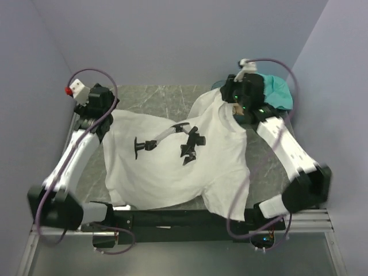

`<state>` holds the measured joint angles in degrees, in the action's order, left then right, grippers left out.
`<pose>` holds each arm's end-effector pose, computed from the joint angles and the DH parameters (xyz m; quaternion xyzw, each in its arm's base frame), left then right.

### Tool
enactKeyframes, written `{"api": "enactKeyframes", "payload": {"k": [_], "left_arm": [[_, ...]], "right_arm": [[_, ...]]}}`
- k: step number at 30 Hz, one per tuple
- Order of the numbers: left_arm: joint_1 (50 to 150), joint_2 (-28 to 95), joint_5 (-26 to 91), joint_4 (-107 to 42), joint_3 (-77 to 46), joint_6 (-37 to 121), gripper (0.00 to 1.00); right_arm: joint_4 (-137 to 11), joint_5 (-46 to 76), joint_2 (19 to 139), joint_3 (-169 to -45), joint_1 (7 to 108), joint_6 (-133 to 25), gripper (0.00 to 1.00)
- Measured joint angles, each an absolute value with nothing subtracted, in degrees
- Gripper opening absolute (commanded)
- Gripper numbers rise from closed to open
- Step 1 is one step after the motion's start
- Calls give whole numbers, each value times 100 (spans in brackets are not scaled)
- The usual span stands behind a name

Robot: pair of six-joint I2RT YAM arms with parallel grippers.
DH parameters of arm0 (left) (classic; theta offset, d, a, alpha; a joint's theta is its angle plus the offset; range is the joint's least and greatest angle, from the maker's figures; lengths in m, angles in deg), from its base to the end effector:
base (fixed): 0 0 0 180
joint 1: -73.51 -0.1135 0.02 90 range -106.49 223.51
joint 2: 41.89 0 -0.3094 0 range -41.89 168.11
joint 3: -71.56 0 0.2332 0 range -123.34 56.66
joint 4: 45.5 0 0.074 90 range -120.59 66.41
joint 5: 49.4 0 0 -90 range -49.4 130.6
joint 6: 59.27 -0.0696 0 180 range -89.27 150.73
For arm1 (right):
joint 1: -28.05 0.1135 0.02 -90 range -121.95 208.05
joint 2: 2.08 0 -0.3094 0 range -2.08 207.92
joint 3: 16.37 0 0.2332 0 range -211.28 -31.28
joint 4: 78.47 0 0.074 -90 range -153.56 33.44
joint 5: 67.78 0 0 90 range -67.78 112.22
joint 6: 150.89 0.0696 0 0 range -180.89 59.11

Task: Fold and stack the t-shirts
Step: Flatten the tshirt out

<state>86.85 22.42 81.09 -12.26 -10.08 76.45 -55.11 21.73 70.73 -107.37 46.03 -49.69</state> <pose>0.2348 -0.0092 0.4270 -0.4090 0.6610 -0.0383 0.6279 0.2786 0.0910 0.4689 -0.0465 0.7368 0.1730 0.6519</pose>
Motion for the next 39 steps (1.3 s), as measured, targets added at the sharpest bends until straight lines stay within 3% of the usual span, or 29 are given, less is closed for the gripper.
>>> {"api": "enactKeyframes", "payload": {"k": [1,2,5,8,12,19,26,30,39], "left_arm": [[8370,2810,7794,-1154,-986,7723,96],[8095,3304,7486,-1049,-1013,7795,99],[7503,4629,6892,-512,-1358,7872,100],[7360,5167,6527,-138,-1688,7863,99],[7422,4614,5956,-315,-1423,7865,99],[7446,3081,5106,-818,360,8112,99],[7481,2594,4647,-1069,1908,8425,99],[7483,2784,4689,-1281,1977,8466,99],[7478,4653,4684,-1784,1003,8394,99]], "right_arm": [[-5529,2136,7635,-10728,4535,-4901,84],[-5520,2108,8177,-10728,4496,-4826,87],[-5122,2127,9327,-10807,4450,-4831,88],[-4805,2182,9532,-10805,4465,-4831,89],[-4969,2232,8874,-10680,4502,-4789,90],[-5310,2269,7386,-9358,5114,-4518,91],[-5172,1880,7342,-7751,5481,-3963,91],[-5159,1854,7574,-7585,5481,-3793,91],[-5142,1963,8702,-7771,5481,-3609,91]]}}
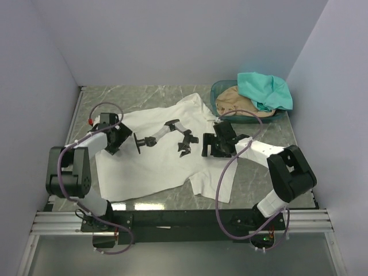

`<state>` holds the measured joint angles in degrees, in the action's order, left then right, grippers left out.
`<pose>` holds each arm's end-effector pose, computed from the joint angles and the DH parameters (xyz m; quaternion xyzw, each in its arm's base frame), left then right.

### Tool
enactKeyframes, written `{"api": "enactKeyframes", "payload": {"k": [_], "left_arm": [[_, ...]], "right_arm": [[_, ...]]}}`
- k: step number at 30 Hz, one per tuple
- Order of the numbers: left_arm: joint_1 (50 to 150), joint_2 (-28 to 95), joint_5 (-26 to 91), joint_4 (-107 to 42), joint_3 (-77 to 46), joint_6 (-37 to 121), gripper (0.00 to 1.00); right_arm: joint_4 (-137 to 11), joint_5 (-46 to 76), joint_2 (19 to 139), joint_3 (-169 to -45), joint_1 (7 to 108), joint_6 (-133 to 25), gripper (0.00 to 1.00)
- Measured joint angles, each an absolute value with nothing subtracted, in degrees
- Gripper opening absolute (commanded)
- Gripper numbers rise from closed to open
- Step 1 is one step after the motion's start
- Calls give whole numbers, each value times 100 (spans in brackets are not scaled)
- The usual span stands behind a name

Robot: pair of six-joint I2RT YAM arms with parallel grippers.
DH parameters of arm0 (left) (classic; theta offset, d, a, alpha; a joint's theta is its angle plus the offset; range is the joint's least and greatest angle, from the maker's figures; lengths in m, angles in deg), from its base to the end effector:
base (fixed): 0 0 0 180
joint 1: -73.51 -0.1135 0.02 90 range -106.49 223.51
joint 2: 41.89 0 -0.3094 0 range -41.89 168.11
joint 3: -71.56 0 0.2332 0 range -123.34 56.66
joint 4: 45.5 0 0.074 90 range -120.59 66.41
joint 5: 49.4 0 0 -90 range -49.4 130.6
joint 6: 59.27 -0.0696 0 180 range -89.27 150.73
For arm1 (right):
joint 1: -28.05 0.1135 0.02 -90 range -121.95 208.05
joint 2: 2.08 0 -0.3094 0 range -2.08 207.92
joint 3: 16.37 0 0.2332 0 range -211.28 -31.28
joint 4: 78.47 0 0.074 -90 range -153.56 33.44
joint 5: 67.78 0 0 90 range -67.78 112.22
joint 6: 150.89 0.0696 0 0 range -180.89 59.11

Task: Fold and stack the t-shirts
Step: Flatten the tshirt out

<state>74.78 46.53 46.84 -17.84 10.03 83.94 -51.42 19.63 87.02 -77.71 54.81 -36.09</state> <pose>0.3026 0.0009 0.2007 -0.4314 0.8478 -0.0931 0.2940 0.2702 0.1398 0.1969 -0.0231 0.9527 0.1508 0.2628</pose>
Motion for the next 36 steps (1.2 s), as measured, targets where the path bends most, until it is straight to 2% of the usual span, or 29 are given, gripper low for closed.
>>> {"api": "enactKeyframes", "payload": {"k": [7,16,22,26,32,36], "left_arm": [[7478,5923,4697,-1605,-403,8211,100],[7478,7754,4616,-1167,-2945,7822,99],[7478,7822,4498,-741,-3406,7649,99],[7481,6933,4673,-617,-2724,7679,99],[7485,3706,5410,-496,-416,8383,99],[7483,2472,5910,-276,974,9146,100]], "right_arm": [[-5041,1970,9419,-8508,5350,-3576,91],[-5089,1568,10227,-9461,4850,-3541,91],[-5048,1535,10330,-9727,4834,-3688,92],[-5054,1515,9808,-9625,4837,-3758,92],[-5500,1633,7642,-8582,4845,-3585,95],[-5669,2136,6474,-7782,4845,-3218,100]]}}
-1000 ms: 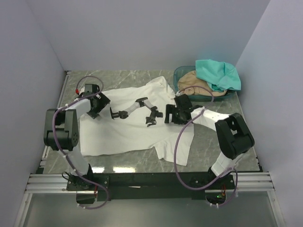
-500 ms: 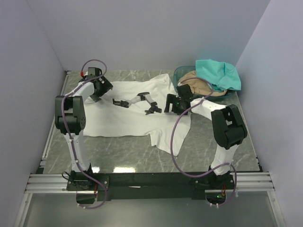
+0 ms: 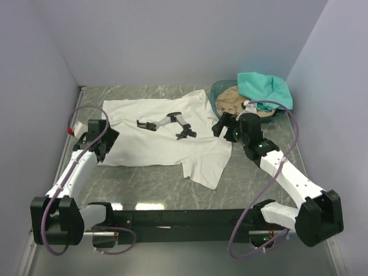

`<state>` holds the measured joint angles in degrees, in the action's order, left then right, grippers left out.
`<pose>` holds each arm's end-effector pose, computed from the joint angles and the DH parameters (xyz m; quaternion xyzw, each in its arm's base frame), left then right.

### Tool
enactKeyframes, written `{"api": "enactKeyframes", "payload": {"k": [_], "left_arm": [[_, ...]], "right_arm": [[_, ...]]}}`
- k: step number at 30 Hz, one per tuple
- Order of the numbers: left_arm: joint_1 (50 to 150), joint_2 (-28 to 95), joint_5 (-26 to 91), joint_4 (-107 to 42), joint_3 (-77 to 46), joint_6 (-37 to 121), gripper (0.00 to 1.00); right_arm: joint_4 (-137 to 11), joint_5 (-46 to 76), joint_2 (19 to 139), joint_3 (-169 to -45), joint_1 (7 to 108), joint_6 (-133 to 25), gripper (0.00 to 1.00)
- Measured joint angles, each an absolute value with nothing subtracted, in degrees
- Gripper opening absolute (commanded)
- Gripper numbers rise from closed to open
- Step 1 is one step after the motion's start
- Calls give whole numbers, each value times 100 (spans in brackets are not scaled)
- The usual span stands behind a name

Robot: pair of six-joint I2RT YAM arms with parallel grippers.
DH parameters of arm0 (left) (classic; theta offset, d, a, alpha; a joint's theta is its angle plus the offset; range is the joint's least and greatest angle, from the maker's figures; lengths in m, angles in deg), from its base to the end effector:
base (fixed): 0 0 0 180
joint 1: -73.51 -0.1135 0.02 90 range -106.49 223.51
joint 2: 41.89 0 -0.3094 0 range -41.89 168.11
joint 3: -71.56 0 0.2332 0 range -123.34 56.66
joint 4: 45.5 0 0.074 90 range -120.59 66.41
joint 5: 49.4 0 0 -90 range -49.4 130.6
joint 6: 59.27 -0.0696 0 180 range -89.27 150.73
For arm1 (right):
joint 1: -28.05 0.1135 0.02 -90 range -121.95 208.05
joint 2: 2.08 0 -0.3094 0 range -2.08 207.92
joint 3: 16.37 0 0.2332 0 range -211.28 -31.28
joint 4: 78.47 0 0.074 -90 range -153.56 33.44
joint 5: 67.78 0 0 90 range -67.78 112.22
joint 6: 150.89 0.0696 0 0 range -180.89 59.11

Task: Fold and stack the t-shirts
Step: Flatten the tshirt out

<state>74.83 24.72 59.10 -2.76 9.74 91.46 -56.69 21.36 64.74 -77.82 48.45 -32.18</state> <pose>0.2245 0.0169 0.2747 -0.5065 0.7702 -0.0559 0.3836 0.2416 0.0910 0.3106 0.0579 0.8513 0.2225 0.4716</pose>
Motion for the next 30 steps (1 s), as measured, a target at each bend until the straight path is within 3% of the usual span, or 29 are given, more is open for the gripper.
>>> {"api": "enactKeyframes", "payload": {"k": [6,25,29,30], "left_arm": [[7430,2364,6350,339,2045,9677,97],[6989,3615,6750,266,1855,10147,65],[6921,3807,6769,260,1728,10136,46],[6919,3840,6778,251,1704,10134,33]], "right_arm": [[-5627,3163,5600,-7043,4839,-2752,100],[-5669,3574,5443,-6862,4826,-2639,99],[-5647,3642,5443,-6862,4826,-2665,98],[-5631,3644,5443,-6862,4826,-2674,98]]}}
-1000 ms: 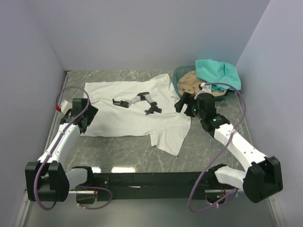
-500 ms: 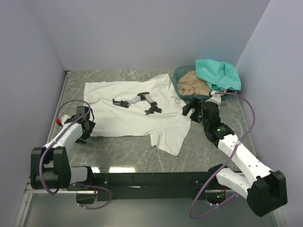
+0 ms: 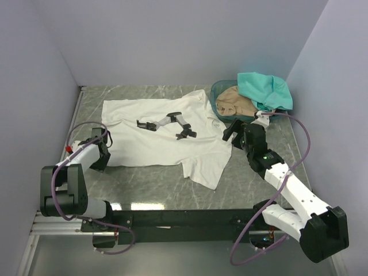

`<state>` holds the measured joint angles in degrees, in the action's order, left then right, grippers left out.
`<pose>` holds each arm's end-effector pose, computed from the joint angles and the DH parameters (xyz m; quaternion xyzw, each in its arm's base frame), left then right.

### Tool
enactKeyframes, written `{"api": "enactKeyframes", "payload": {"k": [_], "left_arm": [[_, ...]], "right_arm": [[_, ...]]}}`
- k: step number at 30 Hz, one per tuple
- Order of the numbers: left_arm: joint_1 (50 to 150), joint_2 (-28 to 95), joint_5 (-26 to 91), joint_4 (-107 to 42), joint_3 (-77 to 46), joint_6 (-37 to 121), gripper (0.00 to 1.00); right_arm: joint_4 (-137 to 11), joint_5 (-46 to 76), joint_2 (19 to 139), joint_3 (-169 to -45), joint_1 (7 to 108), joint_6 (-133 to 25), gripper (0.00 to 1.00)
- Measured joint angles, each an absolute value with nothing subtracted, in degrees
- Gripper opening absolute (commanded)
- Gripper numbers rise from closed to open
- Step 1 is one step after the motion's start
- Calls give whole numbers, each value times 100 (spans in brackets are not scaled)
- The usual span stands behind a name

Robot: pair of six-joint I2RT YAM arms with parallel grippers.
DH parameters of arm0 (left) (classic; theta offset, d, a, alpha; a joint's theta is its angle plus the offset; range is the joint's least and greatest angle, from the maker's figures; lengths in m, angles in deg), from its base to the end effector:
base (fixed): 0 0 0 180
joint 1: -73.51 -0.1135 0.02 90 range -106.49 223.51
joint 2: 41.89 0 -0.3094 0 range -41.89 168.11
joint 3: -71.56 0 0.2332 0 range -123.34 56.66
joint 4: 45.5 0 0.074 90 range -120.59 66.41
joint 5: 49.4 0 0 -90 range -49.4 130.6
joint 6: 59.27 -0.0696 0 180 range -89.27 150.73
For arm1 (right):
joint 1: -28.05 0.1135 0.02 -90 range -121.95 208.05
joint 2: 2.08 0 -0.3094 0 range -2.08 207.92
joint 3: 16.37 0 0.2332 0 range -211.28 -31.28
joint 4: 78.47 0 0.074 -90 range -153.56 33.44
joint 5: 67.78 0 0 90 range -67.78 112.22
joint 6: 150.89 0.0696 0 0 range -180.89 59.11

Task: Fold and stack the t-shirts
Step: Flatten the tshirt out

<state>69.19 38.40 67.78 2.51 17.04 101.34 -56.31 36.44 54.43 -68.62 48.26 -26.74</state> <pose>0.2128 0.0480 0.1866 -0.6116 0.7436 0.1198 0.2420 0.2016 0.0560 0.2913 0.1671 0.8293 0.1452 0.5131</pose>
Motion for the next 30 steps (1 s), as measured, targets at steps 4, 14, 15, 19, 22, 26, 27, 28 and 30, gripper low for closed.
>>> {"api": "enactKeyframes", "payload": {"k": [4,14,15,19,22,26,27,28,30], "left_arm": [[6919,3862,6732,96,1704,10125,1],[6912,3184,6181,-424,2039,9629,1],[6912,3046,6127,-488,2095,9588,1],[6912,2552,6035,-647,2253,9448,1],[6912,2251,6039,-647,2314,9376,1],[6912,1888,6039,-660,2465,9314,1],[6912,1787,6037,-658,2520,9310,1],[6912,1707,6037,-656,2554,9308,1],[6912,1578,6037,-628,2587,9308,1]], "right_arm": [[-5625,3611,5428,-6862,4826,-2741,95],[-4930,3196,5425,-7026,5073,-2988,95],[-4796,3207,5452,-7059,5269,-2997,95],[-4311,3211,5626,-7111,6303,-2980,95],[-3883,3172,5817,-7107,6874,-2868,92],[-3555,3170,6123,-7002,7389,-2674,87],[-3483,3170,6221,-6962,7488,-2625,85],[-3428,3163,6324,-6934,7575,-2591,83],[-3374,3159,6544,-6921,7684,-2536,78]]}}
